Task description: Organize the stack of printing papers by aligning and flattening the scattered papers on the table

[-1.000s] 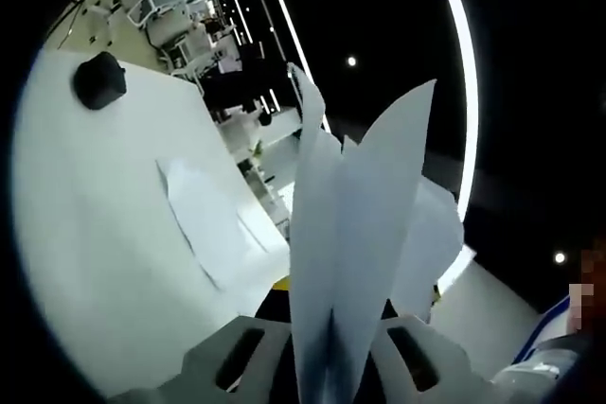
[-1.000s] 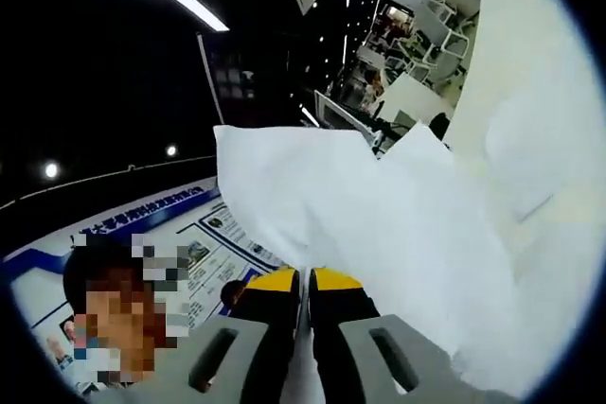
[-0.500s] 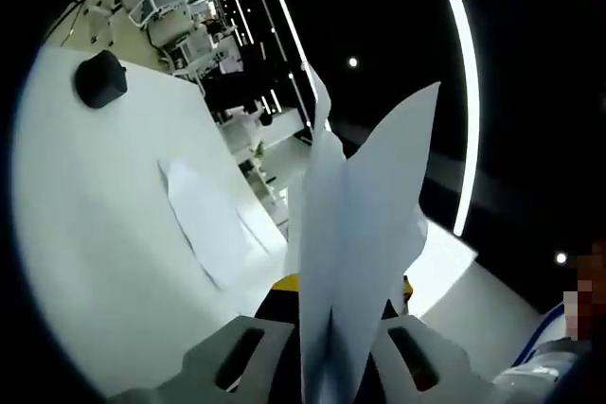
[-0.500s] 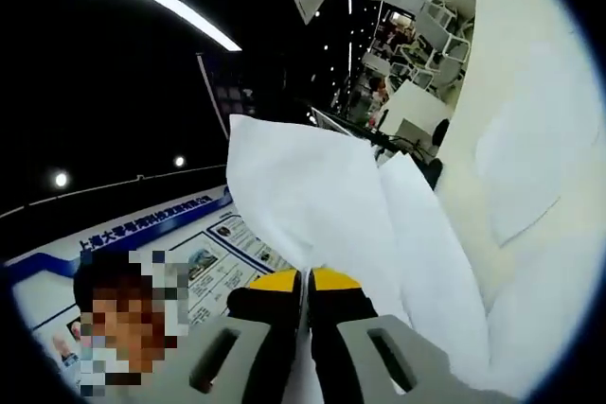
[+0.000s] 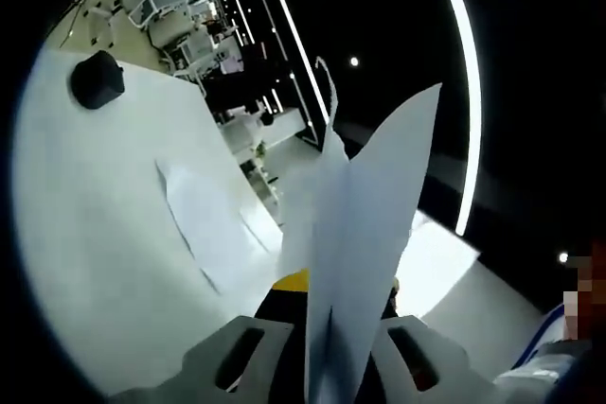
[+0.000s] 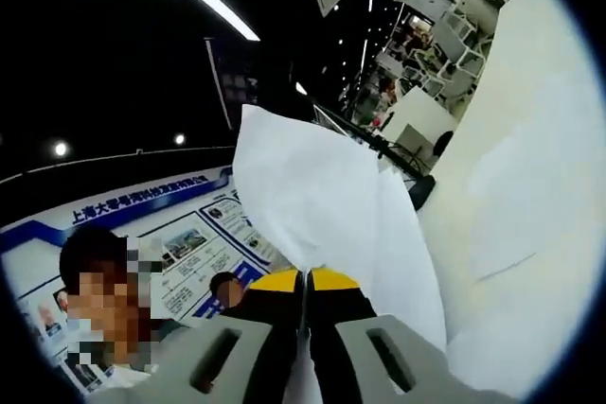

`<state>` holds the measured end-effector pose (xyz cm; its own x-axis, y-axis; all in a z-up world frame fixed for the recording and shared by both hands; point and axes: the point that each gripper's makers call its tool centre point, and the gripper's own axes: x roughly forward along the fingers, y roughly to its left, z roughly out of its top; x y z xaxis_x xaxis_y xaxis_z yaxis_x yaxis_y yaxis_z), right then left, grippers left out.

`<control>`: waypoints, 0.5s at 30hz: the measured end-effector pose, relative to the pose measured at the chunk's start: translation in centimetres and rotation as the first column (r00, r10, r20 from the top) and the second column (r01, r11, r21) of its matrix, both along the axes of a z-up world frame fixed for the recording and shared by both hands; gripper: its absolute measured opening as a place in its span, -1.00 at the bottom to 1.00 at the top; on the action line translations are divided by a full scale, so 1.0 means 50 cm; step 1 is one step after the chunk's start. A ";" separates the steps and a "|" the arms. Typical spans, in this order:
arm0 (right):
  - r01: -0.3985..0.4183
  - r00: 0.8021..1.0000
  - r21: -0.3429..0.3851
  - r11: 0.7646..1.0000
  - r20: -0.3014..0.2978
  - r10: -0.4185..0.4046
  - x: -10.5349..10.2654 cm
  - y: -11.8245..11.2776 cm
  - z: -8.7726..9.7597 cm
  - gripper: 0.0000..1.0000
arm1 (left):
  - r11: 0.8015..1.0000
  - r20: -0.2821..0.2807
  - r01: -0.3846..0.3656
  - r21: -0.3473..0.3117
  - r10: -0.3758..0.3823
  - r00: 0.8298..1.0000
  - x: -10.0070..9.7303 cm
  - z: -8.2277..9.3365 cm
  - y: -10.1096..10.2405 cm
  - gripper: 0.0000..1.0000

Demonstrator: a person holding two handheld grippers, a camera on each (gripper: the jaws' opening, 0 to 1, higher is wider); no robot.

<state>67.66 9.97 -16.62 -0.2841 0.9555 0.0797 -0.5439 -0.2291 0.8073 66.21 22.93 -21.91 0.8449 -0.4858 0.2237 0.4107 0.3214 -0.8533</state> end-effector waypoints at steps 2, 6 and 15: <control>-0.005 1.000 -0.005 1.000 0.015 0.006 0.005 0.002 -0.006 -1.00 | 1.000 -0.003 -0.002 0.010 0.002 1.000 0.001 -0.001 -0.001 -0.87; -0.021 0.999 0.011 1.000 0.031 0.021 0.021 0.002 -0.011 -1.00 | 1.000 -0.009 -0.016 0.017 0.016 1.000 0.007 -0.001 0.004 -0.87; -0.068 0.997 0.027 0.997 0.026 0.067 0.030 -0.004 -0.001 -1.00 | 0.999 -0.011 -0.027 0.032 0.028 1.000 0.021 0.003 0.001 -0.87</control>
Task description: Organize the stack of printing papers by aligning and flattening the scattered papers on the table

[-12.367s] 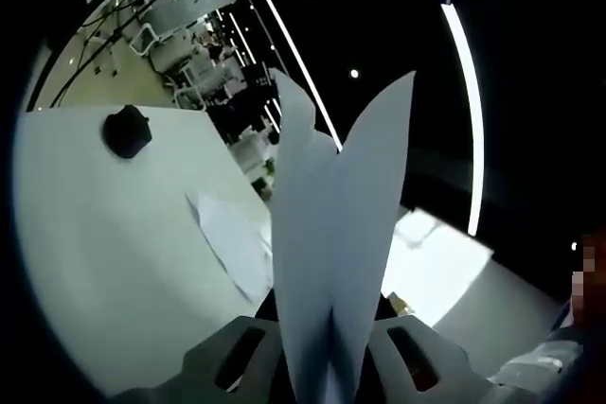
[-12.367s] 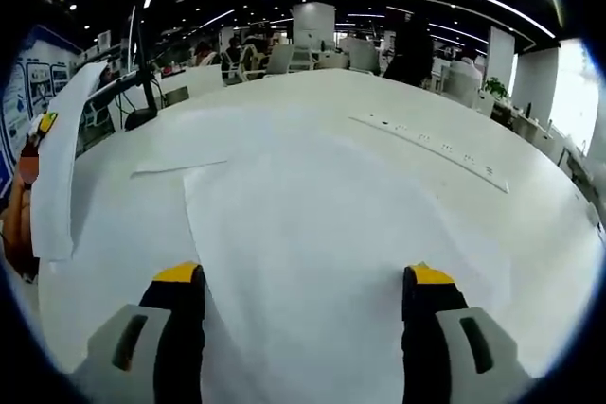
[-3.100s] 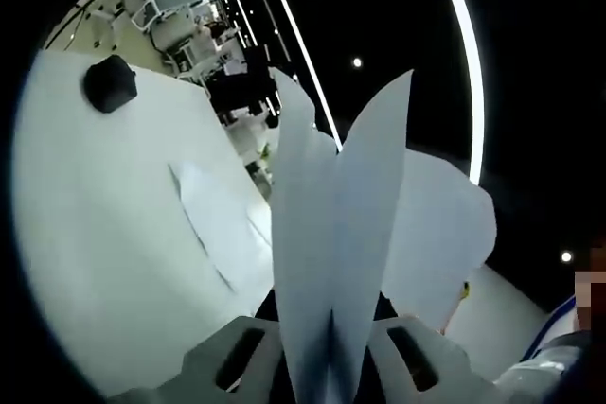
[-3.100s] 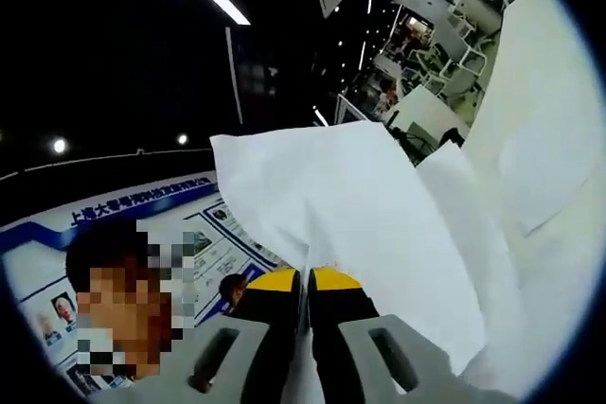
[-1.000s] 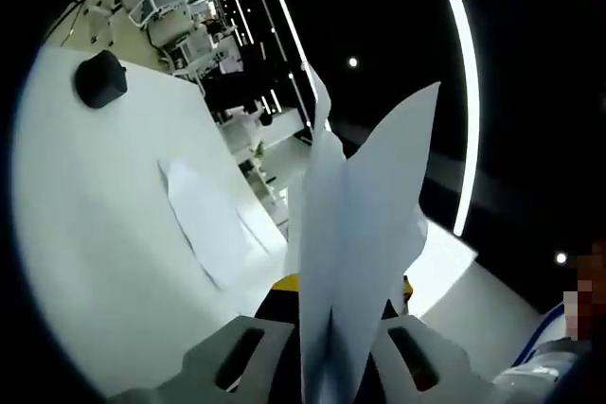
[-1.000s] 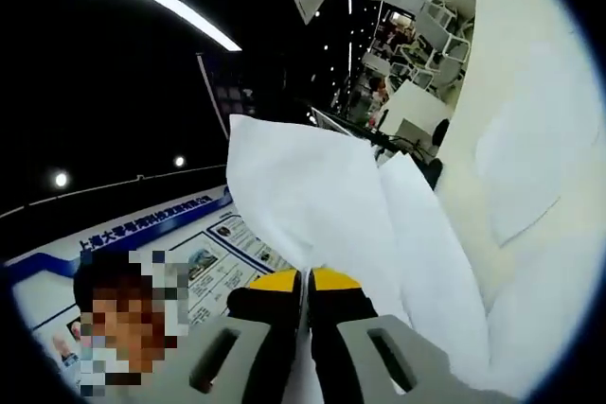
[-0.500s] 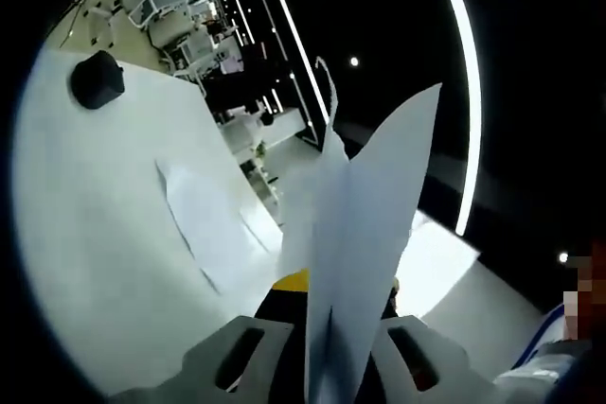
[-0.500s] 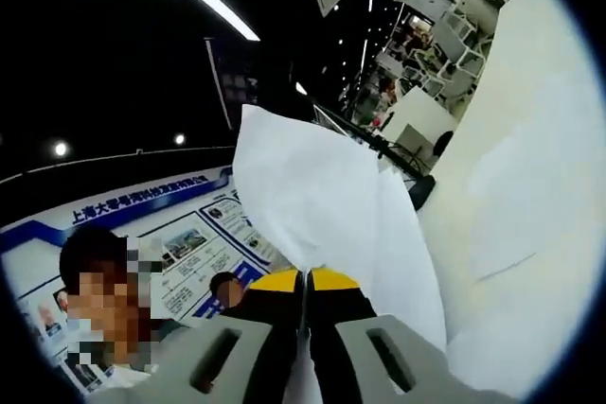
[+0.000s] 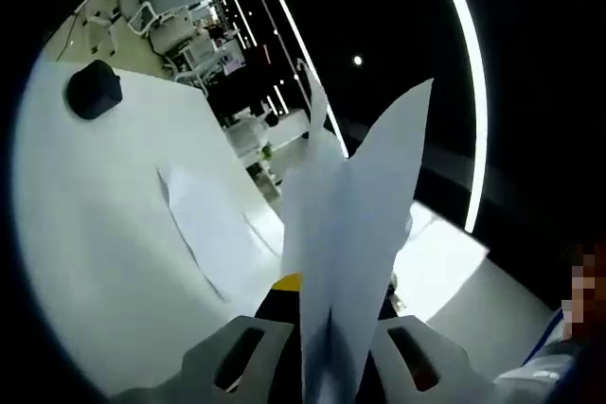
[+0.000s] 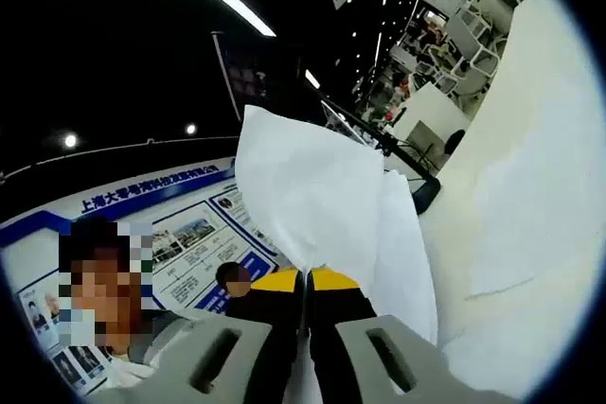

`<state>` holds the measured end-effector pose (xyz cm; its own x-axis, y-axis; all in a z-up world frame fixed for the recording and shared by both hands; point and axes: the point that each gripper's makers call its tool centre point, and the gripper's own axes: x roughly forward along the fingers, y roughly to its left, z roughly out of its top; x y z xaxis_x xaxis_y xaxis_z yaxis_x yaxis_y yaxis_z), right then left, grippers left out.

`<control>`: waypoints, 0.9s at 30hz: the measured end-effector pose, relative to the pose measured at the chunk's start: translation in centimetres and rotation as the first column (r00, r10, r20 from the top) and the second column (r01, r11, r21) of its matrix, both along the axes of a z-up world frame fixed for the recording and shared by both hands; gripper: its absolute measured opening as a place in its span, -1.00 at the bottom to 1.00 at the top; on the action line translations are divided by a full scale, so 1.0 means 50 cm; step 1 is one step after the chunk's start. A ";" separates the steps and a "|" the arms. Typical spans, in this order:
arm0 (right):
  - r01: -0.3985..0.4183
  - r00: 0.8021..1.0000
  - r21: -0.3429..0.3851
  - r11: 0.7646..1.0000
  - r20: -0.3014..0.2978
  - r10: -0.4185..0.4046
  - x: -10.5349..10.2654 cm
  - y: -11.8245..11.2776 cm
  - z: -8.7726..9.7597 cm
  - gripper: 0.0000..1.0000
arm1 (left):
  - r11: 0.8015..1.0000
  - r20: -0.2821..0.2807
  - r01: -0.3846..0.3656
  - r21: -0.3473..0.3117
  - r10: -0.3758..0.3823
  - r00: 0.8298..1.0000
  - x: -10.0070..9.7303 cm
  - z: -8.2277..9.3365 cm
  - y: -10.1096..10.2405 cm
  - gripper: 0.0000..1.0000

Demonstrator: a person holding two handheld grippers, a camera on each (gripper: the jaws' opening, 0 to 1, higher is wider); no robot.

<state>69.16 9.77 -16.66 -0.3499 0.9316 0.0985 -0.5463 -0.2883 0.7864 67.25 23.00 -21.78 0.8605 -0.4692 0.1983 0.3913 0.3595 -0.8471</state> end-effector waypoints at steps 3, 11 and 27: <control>0.027 1.000 -0.024 0.999 0.003 -0.027 0.010 -0.005 -0.014 -1.00 | 1.000 -0.001 0.002 -0.001 -0.002 1.000 0.004 -0.002 0.000 -0.87; 0.014 0.999 0.022 1.000 -0.030 -0.014 0.004 -0.019 -0.001 -1.00 | 1.000 -0.002 0.009 -0.026 -0.009 1.000 0.018 -0.002 0.002 -0.87; -0.062 0.997 0.135 0.989 -0.027 0.066 -0.043 -0.029 0.057 -1.00 | 0.994 0.004 0.050 -0.098 -0.050 0.999 0.052 0.006 -0.029 -0.86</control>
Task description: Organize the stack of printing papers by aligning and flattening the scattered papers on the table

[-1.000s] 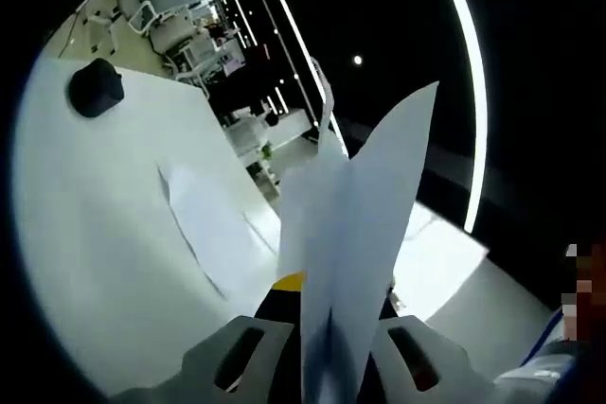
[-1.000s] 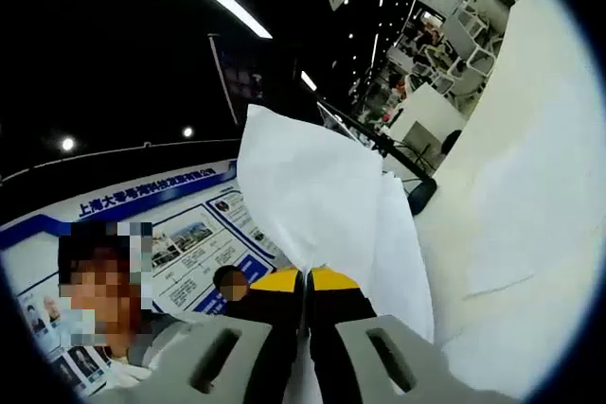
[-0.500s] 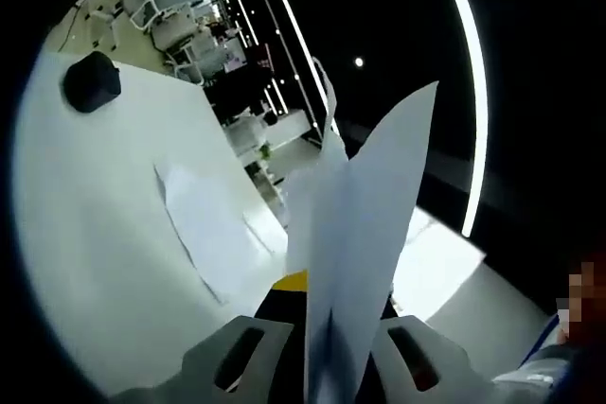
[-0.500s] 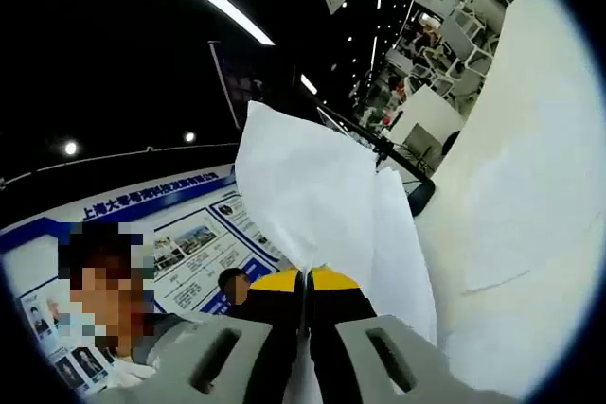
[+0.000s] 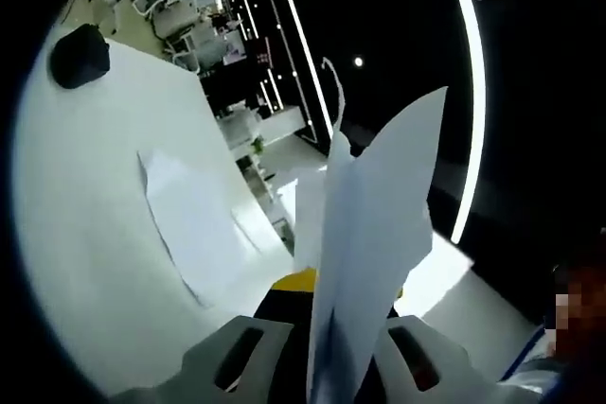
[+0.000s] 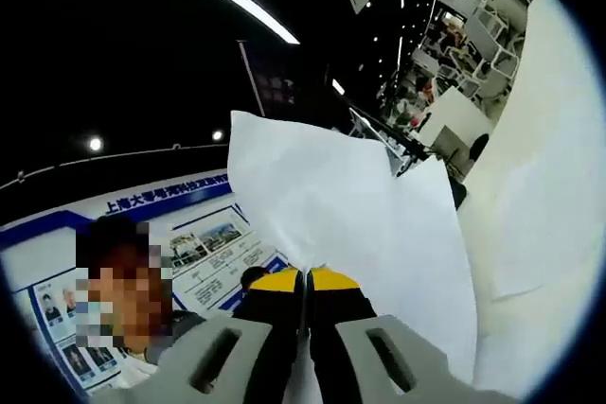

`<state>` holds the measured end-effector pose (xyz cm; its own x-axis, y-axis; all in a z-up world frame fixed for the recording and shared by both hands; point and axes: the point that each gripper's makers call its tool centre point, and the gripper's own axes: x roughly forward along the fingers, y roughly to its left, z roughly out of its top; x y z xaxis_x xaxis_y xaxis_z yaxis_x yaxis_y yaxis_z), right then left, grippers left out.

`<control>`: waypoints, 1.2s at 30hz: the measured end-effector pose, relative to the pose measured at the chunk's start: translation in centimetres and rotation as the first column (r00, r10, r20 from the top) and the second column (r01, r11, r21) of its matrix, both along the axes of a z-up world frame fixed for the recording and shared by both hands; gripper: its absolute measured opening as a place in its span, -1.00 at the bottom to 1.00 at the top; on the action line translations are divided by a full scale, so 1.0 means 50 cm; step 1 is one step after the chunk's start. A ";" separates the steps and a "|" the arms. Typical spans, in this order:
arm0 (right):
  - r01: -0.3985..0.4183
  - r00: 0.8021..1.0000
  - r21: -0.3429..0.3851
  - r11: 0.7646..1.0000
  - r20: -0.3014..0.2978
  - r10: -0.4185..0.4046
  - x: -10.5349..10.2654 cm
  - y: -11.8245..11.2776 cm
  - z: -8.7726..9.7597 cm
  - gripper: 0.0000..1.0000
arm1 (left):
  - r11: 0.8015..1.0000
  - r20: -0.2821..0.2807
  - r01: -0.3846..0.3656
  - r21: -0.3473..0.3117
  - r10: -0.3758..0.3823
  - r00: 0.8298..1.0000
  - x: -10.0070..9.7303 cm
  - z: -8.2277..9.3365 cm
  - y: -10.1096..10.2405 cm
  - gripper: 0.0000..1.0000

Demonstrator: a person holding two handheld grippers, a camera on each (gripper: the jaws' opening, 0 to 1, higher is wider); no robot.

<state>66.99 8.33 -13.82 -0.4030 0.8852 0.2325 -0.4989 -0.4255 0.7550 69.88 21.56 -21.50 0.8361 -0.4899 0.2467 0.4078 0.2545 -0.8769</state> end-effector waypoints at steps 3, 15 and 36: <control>-0.031 0.999 0.027 0.999 0.010 0.030 -0.015 0.000 0.014 -1.00 | 1.000 -0.006 0.003 -0.006 -0.003 1.000 0.004 -0.005 -0.002 -0.86; 0.030 0.996 -0.010 1.000 -0.084 -0.030 0.048 -0.007 -0.032 -1.00 | 1.000 -0.002 -0.002 -0.031 0.002 1.000 0.001 -0.003 0.008 -0.86; -0.030 0.985 -0.034 0.999 -0.171 0.024 0.049 0.012 -0.065 -1.00 | 0.998 0.028 0.003 -0.066 -0.001 1.000 0.003 0.014 0.014 -0.79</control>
<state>69.46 8.95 -17.05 -0.3838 0.8836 0.2682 -0.3499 -0.4080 0.8433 70.05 22.27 -20.80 0.8275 -0.4734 0.3019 0.4331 0.1960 -0.8798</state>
